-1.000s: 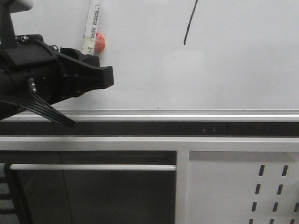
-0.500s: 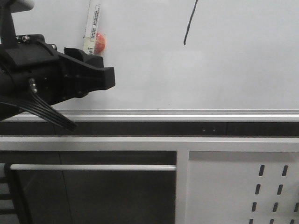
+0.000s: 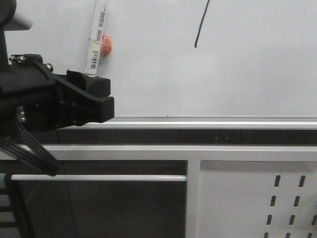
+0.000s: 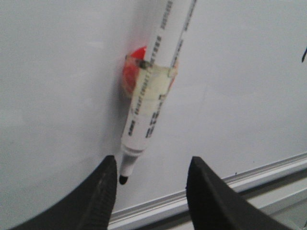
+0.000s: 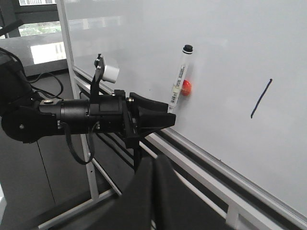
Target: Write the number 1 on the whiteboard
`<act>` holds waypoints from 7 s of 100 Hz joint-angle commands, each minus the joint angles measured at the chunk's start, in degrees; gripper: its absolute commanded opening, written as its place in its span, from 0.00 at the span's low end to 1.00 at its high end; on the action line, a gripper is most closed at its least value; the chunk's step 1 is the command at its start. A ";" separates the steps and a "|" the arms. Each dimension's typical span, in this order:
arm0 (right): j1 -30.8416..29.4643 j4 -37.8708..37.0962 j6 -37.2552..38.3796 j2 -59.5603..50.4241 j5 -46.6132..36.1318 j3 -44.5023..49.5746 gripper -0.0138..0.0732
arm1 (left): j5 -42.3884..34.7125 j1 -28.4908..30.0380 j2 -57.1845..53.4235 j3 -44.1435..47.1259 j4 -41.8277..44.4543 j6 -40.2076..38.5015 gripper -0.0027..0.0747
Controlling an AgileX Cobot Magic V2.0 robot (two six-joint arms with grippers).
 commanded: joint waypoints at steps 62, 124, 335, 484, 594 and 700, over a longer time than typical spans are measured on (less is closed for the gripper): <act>-0.07 1.88 -0.41 0.42 -2.08 -1.37 0.09 | -12.81 -1.16 -21.56 16.17 6.20 2.93 0.37; -0.07 0.97 -0.41 -1.47 -0.25 -1.37 0.09 | -12.83 -1.16 -31.91 22.53 6.68 7.65 0.01; -0.07 -0.14 -0.41 -2.36 2.28 -1.37 0.09 | 67.04 20.61 -79.75 -2.07 -10.20 32.92 0.01; -0.07 -0.14 -0.41 -2.36 2.28 -1.37 0.09 | 79.74 44.22 -96.82 19.48 26.62 -15.82 0.01; -0.07 -0.14 -0.41 -2.36 2.28 -1.37 0.09 | 81.80 44.22 -96.95 23.00 32.97 -13.79 0.01; -9.78 -52.30 47.42 -2.48 -9.94 3.59 0.09 | 81.80 44.22 -96.95 23.00 32.97 -13.79 0.01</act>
